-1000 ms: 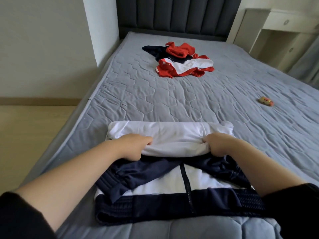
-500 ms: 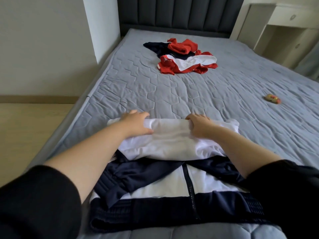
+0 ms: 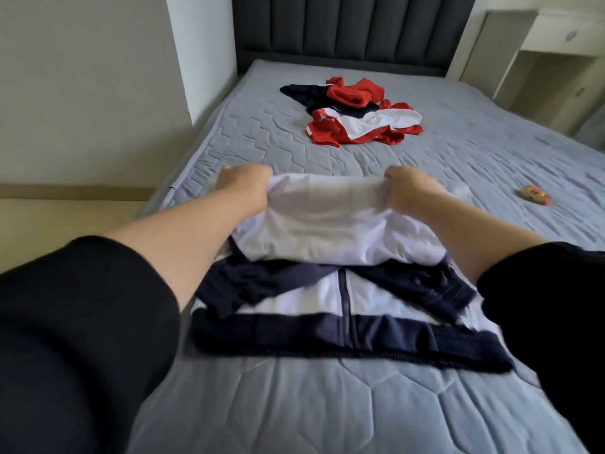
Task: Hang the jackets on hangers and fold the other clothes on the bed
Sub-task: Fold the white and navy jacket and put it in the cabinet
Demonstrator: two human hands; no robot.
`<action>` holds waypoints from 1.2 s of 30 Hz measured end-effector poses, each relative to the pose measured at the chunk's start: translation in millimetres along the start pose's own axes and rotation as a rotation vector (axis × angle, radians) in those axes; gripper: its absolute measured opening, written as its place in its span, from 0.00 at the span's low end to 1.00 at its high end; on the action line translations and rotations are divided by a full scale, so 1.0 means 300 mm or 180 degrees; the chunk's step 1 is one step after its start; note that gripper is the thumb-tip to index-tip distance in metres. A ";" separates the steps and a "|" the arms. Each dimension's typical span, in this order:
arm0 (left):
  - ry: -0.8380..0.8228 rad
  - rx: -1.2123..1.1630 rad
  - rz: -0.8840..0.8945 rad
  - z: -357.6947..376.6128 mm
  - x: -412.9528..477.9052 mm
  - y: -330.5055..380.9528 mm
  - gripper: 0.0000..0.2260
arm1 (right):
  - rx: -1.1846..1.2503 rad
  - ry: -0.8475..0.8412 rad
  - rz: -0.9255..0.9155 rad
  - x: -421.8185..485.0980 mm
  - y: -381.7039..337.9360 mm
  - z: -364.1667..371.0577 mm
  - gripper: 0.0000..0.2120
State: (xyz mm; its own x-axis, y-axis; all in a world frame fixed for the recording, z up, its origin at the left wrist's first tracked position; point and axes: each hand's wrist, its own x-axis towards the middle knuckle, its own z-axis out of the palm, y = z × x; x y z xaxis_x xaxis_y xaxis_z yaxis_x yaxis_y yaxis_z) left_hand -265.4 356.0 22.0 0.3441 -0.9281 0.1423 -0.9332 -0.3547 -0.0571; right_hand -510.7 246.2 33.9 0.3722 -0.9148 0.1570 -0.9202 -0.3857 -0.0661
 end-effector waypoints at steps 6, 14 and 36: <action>-0.0539 -0.0198 0.0730 0.109 -0.063 0.073 0.29 | -0.0069 -0.0202 -0.0224 -0.011 -0.004 0.107 0.31; -0.0452 -0.0262 0.0885 0.279 -0.186 0.059 0.28 | 0.0263 -0.0736 -0.0513 -0.201 0.132 0.295 0.30; -0.0442 -0.0429 0.0564 0.326 0.088 0.111 0.24 | 0.0693 -0.0566 -0.0293 0.072 -0.120 0.369 0.25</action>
State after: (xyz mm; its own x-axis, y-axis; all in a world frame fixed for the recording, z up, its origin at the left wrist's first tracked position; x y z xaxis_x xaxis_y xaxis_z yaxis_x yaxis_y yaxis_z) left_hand -277.4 308.5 -72.7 0.1764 -0.9843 0.0044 -0.9823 -0.1757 0.0644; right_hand -456.1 227.0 -69.5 0.4860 -0.8740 -0.0017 -0.8411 -0.4672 -0.2726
